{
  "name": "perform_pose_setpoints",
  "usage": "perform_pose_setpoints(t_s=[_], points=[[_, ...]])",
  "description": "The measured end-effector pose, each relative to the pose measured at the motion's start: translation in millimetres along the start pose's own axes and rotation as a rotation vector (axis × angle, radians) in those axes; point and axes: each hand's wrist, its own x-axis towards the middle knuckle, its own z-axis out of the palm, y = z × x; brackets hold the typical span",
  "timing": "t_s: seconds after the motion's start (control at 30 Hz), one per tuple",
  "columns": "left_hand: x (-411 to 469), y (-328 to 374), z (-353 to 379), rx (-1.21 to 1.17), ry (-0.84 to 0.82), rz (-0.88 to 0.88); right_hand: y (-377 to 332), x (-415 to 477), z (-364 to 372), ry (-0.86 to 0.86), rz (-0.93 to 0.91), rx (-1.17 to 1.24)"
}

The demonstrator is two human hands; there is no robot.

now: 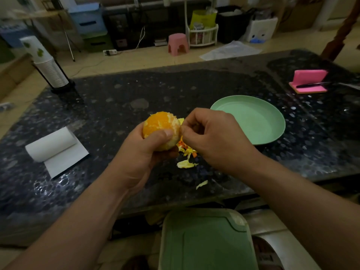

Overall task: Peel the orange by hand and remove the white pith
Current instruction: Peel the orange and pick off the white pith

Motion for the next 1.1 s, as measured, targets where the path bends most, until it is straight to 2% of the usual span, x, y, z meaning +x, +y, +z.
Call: perform_pose_setpoints(t_s=[0.33, 0.83, 0.93, 1.1], points=[[1.0, 2.6, -1.7, -0.074, -0.024, -0.002, -0.9, 0.1, -6.5, -0.047, 0.014, 0.139], [0.5, 1.0, -4.8, 0.125, -0.047, 0.059, -2.3, -4.0, 2.6, 0.030, -0.033, -0.030], [-0.2, 2.2, -2.5, 0.088, -0.049, 0.034, -1.2, -4.2, 2.4, 0.034, -0.025, 0.031], [-1.5, 4.0, 0.6, -0.102, -0.042, -0.026, -0.8, -1.8, -3.6, -0.022, 0.064, 0.264]])
